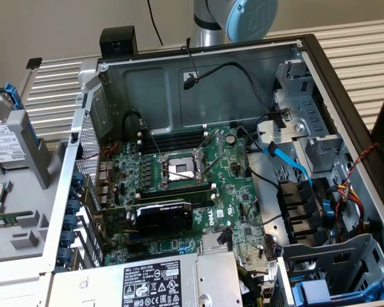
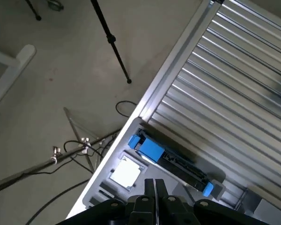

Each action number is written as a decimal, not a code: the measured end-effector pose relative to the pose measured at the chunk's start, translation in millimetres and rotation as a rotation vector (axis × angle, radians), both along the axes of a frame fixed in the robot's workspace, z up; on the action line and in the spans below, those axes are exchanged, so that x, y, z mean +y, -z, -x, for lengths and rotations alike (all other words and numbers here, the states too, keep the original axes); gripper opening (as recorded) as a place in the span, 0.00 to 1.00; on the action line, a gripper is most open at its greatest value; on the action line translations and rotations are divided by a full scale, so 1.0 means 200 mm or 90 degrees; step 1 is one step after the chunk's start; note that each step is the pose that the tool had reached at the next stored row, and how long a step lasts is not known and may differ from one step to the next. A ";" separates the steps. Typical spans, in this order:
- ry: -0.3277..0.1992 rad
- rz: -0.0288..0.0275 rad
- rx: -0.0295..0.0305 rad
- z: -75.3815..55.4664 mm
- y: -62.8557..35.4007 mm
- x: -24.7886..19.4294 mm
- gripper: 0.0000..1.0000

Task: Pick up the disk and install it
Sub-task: 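Pick up the disk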

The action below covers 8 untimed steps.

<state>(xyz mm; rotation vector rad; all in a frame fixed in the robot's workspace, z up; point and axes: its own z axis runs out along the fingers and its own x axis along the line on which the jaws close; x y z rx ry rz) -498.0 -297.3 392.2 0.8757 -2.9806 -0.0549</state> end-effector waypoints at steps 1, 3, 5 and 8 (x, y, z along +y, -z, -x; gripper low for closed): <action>-0.012 0.0000 0.0000 0.00 0.000 0.000 0.15; -0.035 0.0000 0.0000 0.00 0.000 0.000 0.15; -0.058 0.0000 0.0000 0.00 0.000 0.000 0.15; -0.093 0.0000 0.0000 0.00 0.000 0.000 0.15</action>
